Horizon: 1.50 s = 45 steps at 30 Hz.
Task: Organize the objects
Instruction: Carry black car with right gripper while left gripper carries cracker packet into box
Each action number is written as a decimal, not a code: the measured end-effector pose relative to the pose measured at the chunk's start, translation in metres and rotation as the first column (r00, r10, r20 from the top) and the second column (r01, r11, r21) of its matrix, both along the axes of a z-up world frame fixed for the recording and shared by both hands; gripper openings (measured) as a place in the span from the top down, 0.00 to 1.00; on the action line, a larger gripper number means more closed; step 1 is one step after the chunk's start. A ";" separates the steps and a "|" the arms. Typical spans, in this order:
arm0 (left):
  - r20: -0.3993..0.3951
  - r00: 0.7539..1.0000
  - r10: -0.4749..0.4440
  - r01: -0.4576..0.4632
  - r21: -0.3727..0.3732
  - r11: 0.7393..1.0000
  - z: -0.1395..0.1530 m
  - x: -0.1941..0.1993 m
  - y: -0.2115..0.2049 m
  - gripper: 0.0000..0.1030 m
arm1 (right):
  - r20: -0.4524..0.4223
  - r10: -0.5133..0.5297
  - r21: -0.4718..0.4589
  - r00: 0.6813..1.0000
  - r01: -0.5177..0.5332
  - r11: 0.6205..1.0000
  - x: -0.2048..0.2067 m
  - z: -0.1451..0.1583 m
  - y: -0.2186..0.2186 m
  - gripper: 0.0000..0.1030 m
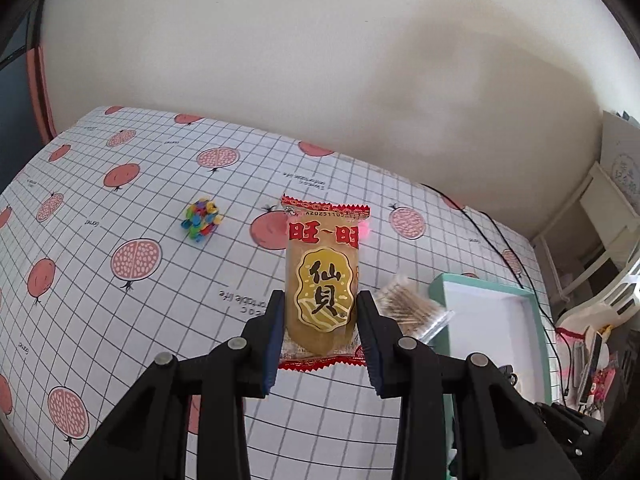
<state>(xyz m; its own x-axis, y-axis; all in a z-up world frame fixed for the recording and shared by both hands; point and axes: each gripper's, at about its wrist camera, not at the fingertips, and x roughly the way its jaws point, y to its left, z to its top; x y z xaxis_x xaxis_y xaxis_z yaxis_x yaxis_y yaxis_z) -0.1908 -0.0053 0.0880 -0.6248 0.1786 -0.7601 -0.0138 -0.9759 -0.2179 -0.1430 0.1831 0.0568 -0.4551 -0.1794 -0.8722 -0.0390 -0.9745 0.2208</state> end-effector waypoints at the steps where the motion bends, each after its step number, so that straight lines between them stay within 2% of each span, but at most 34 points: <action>1: -0.004 1.000 -0.015 0.015 0.010 1.000 0.003 0.000 0.007 0.64 | -0.009 -0.018 0.000 1.000 0.018 1.000 -0.001 0.003 0.009 0.66; 9: -0.030 0.992 -0.118 0.119 0.017 0.993 0.021 -0.011 0.069 0.64 | -0.063 -0.148 -0.038 0.987 0.146 0.989 -0.010 0.028 0.069 0.65; 20: -0.047 0.969 -0.243 0.244 0.028 0.969 0.023 -0.023 0.147 0.64 | -0.092 -0.237 -0.039 0.967 0.234 0.971 -0.038 0.031 0.118 0.65; 30: 0.008 0.963 -0.268 0.267 0.067 0.961 0.003 -0.045 0.172 0.64 | -0.130 -0.272 -0.036 0.954 0.269 0.962 -0.054 0.027 0.147 0.65; 34: 0.021 0.960 -0.279 0.276 0.097 0.956 -0.007 -0.053 0.180 0.64 | -0.147 -0.283 -0.005 0.948 0.285 0.958 -0.058 0.025 0.158 0.65; 45: 0.088 0.944 -0.318 0.315 0.048 0.948 -0.036 -0.052 0.204 0.64 | -0.137 -0.302 0.025 0.943 0.308 0.951 -0.055 0.014 0.187 0.65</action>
<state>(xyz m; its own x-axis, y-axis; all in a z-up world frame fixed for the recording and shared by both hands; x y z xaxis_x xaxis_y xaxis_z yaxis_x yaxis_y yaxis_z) -0.2427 0.1987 0.0523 -0.4581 0.3816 -0.8028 -0.2991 -0.9167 -0.2650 -0.1984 0.3699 0.0704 -0.5918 0.0244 -0.8057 -0.3099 -0.9296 0.1995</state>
